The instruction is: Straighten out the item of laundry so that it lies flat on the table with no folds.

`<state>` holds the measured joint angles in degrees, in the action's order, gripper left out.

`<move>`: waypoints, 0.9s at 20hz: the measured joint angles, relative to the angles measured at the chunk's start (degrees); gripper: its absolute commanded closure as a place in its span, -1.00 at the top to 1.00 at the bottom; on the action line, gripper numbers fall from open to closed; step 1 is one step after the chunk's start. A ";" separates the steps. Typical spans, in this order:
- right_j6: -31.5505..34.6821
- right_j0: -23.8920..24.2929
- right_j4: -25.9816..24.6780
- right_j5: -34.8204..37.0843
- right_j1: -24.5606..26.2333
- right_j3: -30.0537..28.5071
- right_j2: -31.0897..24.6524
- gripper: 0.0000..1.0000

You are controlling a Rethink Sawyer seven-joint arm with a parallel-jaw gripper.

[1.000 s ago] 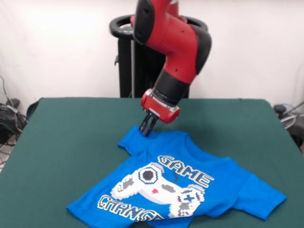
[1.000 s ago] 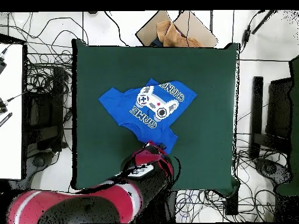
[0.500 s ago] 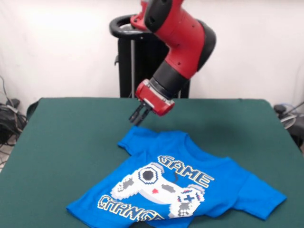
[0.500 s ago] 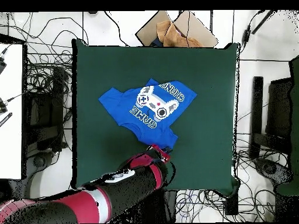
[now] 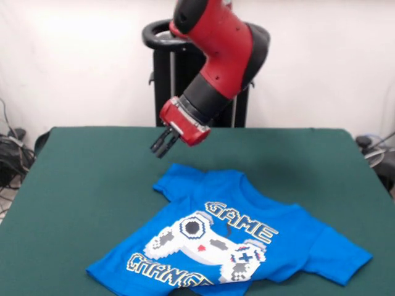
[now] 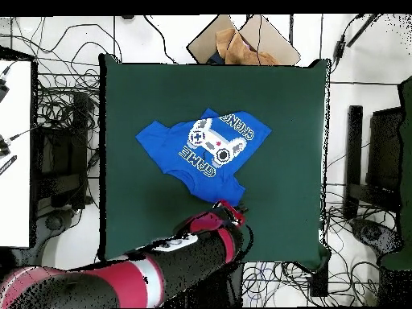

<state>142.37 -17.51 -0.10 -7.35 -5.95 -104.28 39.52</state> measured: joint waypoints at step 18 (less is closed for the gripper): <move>0.00 29.25 -17.01 0.02 -14.76 -1.61 -24.72 -1.00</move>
<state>142.37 11.74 -17.11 -7.32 -20.70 -105.89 14.80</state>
